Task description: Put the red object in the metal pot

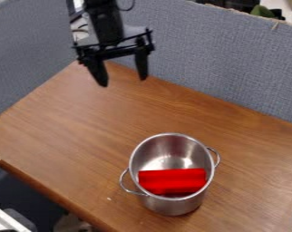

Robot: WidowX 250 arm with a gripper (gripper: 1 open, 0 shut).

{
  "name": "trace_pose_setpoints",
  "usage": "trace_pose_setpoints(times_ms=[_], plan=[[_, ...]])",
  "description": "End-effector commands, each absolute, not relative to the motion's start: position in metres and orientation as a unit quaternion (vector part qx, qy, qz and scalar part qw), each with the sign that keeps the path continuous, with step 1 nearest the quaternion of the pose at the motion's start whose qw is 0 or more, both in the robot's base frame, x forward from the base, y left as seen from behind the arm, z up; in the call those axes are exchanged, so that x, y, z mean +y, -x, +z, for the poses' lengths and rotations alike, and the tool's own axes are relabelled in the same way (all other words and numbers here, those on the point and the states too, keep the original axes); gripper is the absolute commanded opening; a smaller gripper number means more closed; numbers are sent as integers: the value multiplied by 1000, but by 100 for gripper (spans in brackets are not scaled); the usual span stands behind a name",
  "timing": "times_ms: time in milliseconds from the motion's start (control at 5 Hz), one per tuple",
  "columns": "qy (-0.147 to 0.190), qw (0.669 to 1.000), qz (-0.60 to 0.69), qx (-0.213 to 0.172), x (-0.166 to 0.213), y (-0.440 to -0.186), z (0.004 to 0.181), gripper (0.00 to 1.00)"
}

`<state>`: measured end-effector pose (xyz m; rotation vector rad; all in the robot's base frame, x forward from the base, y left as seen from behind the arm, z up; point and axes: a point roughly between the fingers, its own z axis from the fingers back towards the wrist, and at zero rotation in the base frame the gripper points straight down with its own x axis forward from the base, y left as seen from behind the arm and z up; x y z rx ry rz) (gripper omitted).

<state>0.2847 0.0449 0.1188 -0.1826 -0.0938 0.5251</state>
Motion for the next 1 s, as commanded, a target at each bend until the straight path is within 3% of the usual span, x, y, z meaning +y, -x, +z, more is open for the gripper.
trace_pose_setpoints(times_ms=[0,600,800], plan=[[82,967,227,-84,42,-293,155,100],[67,976,197,-71,20,-289,140,100],[63,971,221,-69,24,-313,140,100]])
